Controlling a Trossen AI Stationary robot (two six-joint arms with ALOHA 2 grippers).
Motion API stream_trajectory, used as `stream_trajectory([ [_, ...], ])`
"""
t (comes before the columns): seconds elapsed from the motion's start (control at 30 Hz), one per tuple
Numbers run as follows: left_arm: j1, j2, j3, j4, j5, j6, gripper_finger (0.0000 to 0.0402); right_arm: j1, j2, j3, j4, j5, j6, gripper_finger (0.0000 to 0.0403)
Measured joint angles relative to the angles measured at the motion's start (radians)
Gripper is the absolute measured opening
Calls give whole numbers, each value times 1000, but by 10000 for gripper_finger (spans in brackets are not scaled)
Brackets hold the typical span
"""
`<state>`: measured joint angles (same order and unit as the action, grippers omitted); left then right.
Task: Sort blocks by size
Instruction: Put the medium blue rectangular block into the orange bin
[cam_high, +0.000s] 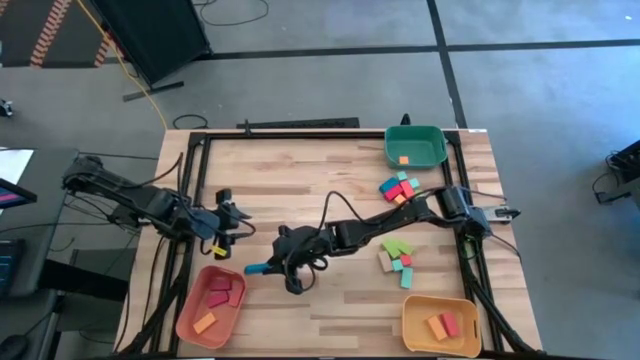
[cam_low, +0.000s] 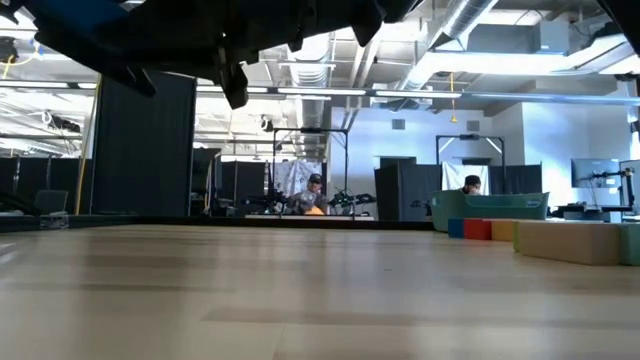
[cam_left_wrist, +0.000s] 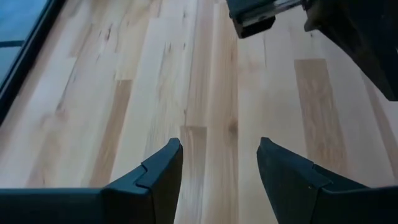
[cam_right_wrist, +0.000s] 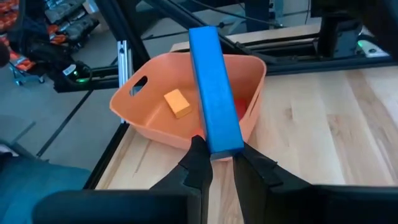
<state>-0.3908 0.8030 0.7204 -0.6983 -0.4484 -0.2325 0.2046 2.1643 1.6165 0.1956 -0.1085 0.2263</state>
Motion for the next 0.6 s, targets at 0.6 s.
stream_trajectory([
  [0.6,-1,46,0,-39,2,-5,197,-33,-73,0,-166,32,-83,79],
])
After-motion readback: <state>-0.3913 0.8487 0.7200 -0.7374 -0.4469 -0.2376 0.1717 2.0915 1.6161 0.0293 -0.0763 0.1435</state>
